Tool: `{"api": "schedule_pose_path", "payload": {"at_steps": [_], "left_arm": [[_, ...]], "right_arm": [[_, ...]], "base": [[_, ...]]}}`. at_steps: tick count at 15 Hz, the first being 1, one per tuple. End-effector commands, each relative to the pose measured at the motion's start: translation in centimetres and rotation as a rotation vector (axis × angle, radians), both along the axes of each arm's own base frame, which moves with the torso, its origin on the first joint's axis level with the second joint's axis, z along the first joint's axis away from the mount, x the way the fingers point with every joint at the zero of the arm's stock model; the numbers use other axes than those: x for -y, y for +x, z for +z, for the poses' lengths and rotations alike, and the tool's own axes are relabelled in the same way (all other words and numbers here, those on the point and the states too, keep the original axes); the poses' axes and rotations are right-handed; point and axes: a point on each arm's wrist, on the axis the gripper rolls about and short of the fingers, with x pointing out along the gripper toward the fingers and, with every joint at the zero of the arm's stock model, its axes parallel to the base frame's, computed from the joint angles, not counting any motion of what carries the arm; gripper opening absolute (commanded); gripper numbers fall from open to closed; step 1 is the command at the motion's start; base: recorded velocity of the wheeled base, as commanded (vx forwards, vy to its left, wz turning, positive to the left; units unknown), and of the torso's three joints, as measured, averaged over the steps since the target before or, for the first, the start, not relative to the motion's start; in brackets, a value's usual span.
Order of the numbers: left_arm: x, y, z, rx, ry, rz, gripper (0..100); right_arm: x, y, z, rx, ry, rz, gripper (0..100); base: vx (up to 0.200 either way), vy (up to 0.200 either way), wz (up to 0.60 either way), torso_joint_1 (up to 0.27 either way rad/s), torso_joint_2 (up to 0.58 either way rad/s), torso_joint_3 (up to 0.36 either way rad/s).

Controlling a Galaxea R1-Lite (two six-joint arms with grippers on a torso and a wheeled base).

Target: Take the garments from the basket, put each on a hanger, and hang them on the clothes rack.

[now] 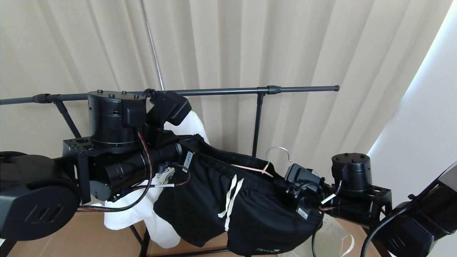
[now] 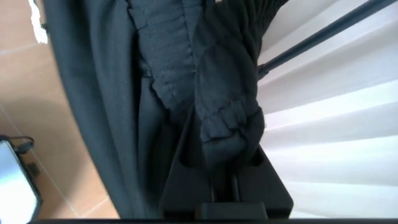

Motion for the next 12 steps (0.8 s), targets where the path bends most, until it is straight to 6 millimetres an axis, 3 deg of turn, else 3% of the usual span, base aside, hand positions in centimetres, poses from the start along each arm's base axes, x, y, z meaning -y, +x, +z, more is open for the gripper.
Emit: {"api": "schedule_pose_path", "payload": {"at_steps": [1, 8, 12], "left_arm": [[1.0, -1.6, 0.6, 0.0, 0.011, -0.035, 0], [2.5, -3.9, -0.1, -0.087, 0.041, -0.1, 0], [3.5, -4.9, -0.7, -0.193, -0.032, -0.095, 0]], "right_arm": [[-0.7, 0.3, 0.8, -0.012, 0.077, -0.02, 0], [-1.5, -1.0, 4.4, 0.003, 0.251, -0.03, 0], [-1.7, -0.8, 4.8, 0.051, 0.288, -0.026, 0]], "base": [[0.0, 0.0, 0.0, 0.0, 0.0, 0.0], [0.0, 0.0, 0.0, 0.0, 0.0, 0.0], [0.0, 0.0, 0.0, 0.0, 0.0, 0.0]]}}
